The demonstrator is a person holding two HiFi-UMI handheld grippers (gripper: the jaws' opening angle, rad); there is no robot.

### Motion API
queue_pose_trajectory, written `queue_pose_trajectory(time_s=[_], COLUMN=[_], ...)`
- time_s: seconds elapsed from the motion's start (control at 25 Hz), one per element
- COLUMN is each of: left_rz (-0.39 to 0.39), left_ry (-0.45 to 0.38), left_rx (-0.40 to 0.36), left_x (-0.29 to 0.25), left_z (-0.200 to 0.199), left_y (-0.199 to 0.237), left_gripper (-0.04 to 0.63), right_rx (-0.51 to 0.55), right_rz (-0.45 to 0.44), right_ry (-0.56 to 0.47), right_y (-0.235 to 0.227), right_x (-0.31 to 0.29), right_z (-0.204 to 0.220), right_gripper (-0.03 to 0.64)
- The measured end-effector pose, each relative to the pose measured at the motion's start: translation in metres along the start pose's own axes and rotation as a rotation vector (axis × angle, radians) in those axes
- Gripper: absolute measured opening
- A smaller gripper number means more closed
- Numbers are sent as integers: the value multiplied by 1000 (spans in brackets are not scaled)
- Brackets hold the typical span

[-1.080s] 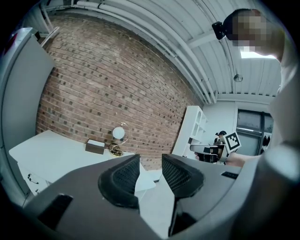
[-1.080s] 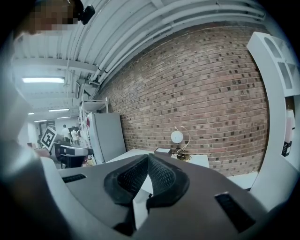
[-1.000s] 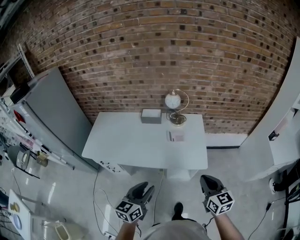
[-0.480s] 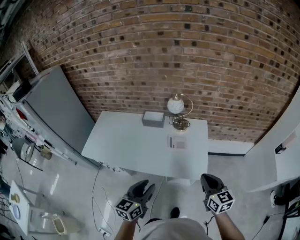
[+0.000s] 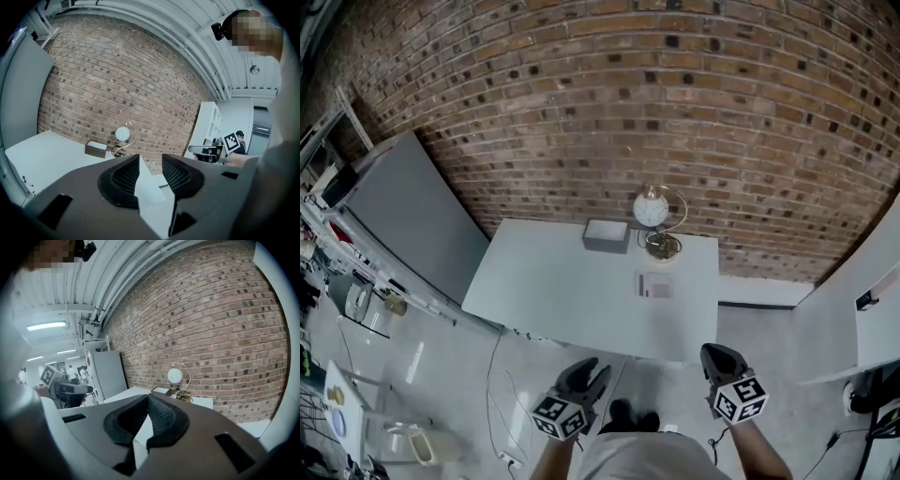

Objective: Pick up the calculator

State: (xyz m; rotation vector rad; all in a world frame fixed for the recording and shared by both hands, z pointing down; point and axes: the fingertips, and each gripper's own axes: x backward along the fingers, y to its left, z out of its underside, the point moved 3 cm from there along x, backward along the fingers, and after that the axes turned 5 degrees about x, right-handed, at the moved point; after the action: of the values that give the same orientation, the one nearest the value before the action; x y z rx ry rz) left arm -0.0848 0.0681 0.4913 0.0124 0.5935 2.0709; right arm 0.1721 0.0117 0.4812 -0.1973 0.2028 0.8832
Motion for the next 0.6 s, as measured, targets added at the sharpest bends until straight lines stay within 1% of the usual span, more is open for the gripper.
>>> queue_pose_trajectory(time_s=[0.24, 0.4, 0.6], left_rz=[9, 17, 43], left_ry=[13, 25, 44], left_rx=[13, 25, 21], left_x=[-20, -36, -64], left_z=[-4, -9, -26], left_y=[21, 45, 78], left_gripper=[169, 169, 168], right_rx=[-19, -24, -13], right_rz=[22, 31, 51], right_ry=[20, 29, 42], right_y=[-13, -18, -29], right_x=[-21, -45, -84], right_z=[4, 3, -3], right_gripper=[11, 12, 11])
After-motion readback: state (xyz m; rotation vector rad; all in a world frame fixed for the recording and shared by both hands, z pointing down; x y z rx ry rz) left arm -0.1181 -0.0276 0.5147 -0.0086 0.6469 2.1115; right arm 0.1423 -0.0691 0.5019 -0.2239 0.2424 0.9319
